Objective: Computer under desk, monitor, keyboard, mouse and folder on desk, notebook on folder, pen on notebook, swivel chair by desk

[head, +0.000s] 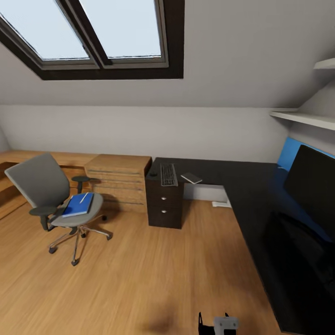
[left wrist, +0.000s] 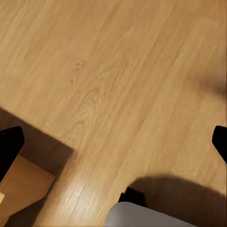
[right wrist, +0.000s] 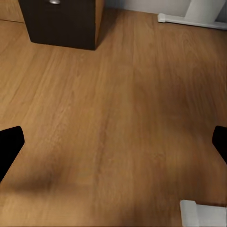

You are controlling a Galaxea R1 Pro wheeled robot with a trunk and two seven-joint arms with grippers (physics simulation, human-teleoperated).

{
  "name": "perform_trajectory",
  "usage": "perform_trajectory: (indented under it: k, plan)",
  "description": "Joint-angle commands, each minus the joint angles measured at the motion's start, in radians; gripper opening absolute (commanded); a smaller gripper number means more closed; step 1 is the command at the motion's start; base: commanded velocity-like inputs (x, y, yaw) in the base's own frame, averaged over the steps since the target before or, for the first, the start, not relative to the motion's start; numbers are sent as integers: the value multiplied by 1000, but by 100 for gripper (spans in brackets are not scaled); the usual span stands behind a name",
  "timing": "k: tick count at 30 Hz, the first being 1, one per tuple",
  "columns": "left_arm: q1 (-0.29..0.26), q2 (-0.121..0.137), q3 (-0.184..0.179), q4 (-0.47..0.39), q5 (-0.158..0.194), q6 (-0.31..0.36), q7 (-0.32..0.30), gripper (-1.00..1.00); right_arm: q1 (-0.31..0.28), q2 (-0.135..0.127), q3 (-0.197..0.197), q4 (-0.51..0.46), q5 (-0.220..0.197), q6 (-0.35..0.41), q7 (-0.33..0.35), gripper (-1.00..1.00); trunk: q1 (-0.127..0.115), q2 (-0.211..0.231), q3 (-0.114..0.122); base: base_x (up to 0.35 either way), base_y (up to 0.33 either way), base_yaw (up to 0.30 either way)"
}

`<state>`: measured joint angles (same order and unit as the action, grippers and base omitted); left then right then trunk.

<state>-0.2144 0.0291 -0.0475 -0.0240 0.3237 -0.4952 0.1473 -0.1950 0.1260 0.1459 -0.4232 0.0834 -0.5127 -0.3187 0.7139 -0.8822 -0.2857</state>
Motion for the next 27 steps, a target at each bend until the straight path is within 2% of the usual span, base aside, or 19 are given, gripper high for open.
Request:
perform_trajectory:
  k: [1, 17, 27]
  plan:
    - [0, 0, -6, 0, 7, -2, 3, 100, -1, 0, 3, 1, 9, 0, -10, 100, 1, -1, 0, 275, 234, -185]
    - [0, -2, -8, -1, 15, -1, -2, 100, 0, 0, 3, 13, 9, 0, -10, 100, 1, -1, 15, 294, 198, -165]
    - [0, -2, -12, -1, 13, 4, -2, 100, -1, 0, 3, 18, 8, 2, -10, 100, 1, -1, 16, 303, 174, -18]
